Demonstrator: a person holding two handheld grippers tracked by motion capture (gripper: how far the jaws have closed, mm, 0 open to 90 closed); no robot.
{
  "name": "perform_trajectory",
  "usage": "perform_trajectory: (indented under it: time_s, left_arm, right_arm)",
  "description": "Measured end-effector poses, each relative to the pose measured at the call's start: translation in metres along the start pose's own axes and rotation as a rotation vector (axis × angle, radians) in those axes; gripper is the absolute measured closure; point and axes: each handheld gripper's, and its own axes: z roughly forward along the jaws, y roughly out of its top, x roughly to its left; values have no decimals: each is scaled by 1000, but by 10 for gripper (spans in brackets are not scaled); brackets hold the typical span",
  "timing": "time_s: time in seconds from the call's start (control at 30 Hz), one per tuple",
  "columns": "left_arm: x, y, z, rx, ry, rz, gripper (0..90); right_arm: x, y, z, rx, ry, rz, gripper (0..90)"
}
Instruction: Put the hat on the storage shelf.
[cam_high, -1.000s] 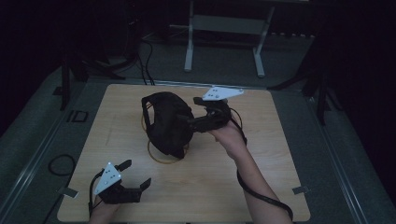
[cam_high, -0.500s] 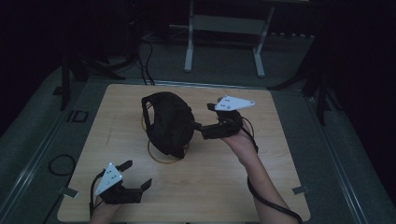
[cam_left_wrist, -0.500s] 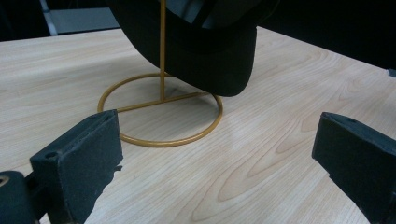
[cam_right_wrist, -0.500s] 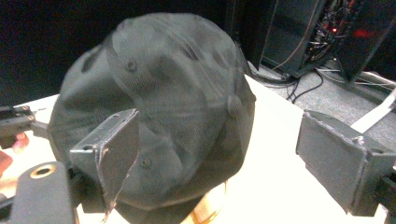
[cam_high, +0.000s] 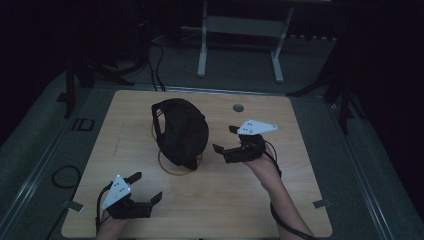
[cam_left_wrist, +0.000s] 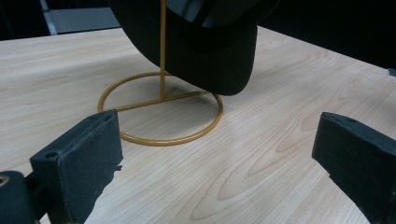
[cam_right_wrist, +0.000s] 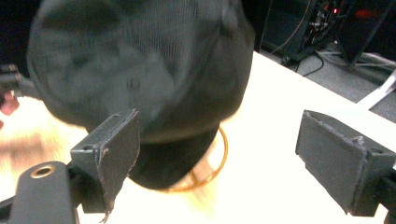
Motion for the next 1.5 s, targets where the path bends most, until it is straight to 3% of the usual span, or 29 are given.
perform_trajectory:
  time_s: [0.13,0.4,0.77,1.5]
  left_arm:
    - [0,0,0,0,4,3,21]
    - [0,-2,3,20,3,10,21]
    - [-1,-4,5,32,-2,3,21]
    - [0,-6,8,43,-8,0,21]
  right_arm:
    - [0,-16,-2,-3,9,24,135]
    - [-2,-42,-9,-2,19,25,137]
    - [-2,-82,-15,33,43,44,141]
    - [-3,-137,-38,80,52,89,143]
